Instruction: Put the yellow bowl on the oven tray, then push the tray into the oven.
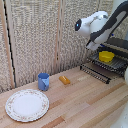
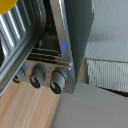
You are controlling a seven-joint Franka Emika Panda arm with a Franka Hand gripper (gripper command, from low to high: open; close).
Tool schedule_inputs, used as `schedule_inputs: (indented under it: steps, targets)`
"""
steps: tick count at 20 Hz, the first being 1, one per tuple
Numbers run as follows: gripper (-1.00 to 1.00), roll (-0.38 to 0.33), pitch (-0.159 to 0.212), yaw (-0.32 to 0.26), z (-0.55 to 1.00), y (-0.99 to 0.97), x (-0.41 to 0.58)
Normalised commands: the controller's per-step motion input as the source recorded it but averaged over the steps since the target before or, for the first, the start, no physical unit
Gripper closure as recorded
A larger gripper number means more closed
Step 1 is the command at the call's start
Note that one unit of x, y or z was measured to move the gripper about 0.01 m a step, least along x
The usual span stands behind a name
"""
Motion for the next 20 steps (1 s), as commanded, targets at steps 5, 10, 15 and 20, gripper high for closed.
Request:
schedule_inputs:
  steps: [5,10,15,20]
  targets:
    - [-1.0,-0.19,0.076,0.124,-0.38,0.46,0.475]
    - [-1.0,-0.187,0.158,0.173,-0.48,0.05,0.356]
    - [-1.0,-0.09,0.173,0.182,-0.38,-0.27,0.104]
    - [-1.0,0.011,0.018,0.111,-0.29,-0.5,0.0]
